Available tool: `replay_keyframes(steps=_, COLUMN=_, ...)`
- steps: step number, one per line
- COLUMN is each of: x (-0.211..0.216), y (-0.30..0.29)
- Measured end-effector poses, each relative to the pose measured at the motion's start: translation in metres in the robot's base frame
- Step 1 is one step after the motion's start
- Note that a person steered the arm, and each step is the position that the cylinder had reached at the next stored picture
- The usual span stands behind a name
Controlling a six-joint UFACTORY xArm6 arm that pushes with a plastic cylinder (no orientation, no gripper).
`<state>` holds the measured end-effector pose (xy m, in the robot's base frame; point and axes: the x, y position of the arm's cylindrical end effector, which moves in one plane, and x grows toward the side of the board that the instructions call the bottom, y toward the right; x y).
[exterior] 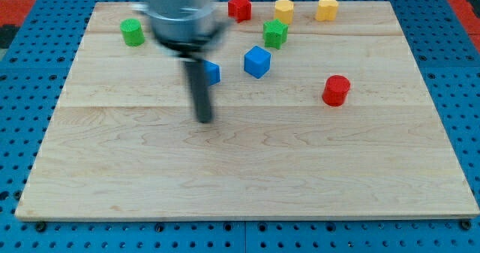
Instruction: Push the red circle to the bottom right of the blue cube
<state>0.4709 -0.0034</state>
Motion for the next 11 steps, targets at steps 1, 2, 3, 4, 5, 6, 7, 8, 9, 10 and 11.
replay_keyframes(steps=1, x=-0.018, y=0.128)
replay_keyframes(steps=2, x=-0.038, y=0.157)
replay_keyframes(steps=3, x=-0.037, y=0.149)
replay_keyframes(steps=4, x=-0.037, y=0.225)
replay_keyframes(steps=5, x=-0.059, y=0.232)
replay_keyframes(steps=6, x=-0.061, y=0.143)
replay_keyframes(steps=7, x=-0.05, y=0.072)
replay_keyframes(steps=8, x=-0.05, y=0.116)
replay_keyframes(steps=9, x=-0.088, y=0.16)
replay_keyframes(steps=10, x=-0.089, y=0.114)
replay_keyframes(steps=11, x=-0.055, y=0.081)
